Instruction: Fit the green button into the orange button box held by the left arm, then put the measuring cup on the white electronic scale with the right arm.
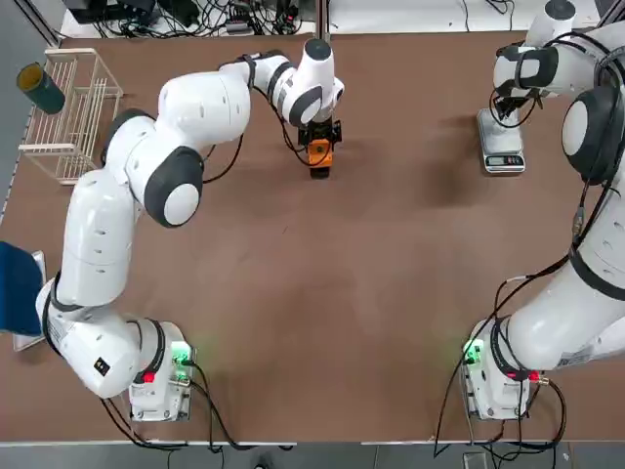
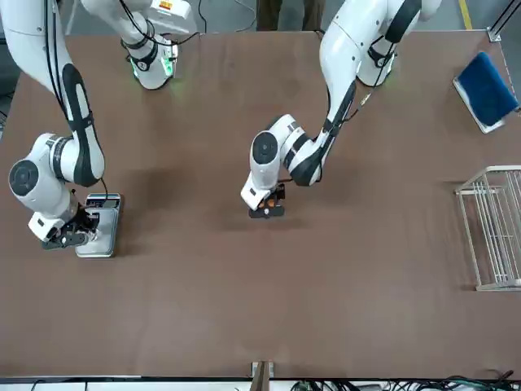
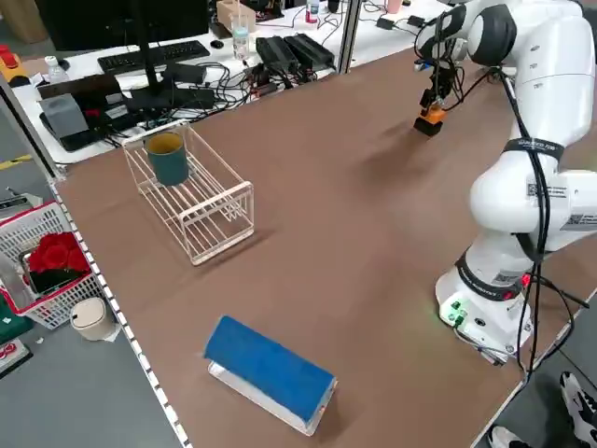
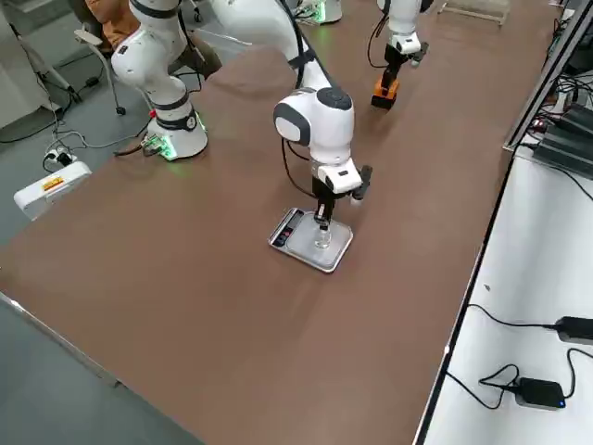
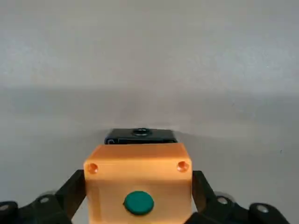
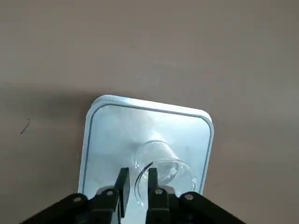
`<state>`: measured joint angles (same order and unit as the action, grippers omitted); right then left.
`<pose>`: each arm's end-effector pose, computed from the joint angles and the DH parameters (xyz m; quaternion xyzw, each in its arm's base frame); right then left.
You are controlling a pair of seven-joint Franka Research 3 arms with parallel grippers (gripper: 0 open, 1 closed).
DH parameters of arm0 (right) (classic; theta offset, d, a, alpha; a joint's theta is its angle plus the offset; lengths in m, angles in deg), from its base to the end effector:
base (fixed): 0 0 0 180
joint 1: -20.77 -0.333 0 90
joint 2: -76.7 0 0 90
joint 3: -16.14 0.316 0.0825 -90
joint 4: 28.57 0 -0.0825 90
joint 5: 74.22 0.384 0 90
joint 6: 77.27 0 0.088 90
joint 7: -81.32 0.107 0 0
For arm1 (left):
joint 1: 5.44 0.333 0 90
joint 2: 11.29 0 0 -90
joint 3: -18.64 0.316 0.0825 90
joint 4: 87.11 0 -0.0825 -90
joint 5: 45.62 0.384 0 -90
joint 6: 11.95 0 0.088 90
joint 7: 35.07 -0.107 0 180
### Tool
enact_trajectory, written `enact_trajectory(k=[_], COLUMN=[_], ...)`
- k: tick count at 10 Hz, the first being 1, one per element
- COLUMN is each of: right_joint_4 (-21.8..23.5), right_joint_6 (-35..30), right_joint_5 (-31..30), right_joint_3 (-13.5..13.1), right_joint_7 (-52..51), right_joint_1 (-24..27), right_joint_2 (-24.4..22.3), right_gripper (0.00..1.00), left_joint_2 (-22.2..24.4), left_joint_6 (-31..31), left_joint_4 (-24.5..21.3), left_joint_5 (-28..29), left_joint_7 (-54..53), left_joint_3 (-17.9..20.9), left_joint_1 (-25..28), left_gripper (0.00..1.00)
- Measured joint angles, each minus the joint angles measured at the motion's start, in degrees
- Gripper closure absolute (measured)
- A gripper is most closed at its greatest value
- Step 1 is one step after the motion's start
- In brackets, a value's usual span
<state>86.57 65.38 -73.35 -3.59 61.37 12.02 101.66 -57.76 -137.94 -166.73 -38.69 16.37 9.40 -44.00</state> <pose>0.6026 -0.1098 0.2547 0.9932 0.0894 0.0160 0.0730 0.5135 -0.5238 0.2293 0.9997 0.0214 -0.0040 0.0095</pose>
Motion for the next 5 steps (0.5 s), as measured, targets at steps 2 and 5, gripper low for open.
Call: enact_trajectory(k=[2, 5], right_joint_4=[0.00, -0.08], right_joint_6=[-0.86, -2.12], right_joint_5=[0.01, 0.02], right_joint_3=[0.03, 0.03], right_joint_7=[0.00, 0.00], right_joint_1=[-0.05, -0.11], right_joint_2=[0.00, 0.00], right_gripper=[0.68, 0.64], left_joint_2=[0.00, 0.12], left_joint_6=[0.00, 0.00], left_joint_4=[0.05, 0.36], left_joint_5=[0.00, 0.00], left_joint_7=[0.00, 0.00], left_joint_3=[0.00, 0.02], left_joint_1=[0.00, 0.18], left_gripper=[0.01, 0.01])
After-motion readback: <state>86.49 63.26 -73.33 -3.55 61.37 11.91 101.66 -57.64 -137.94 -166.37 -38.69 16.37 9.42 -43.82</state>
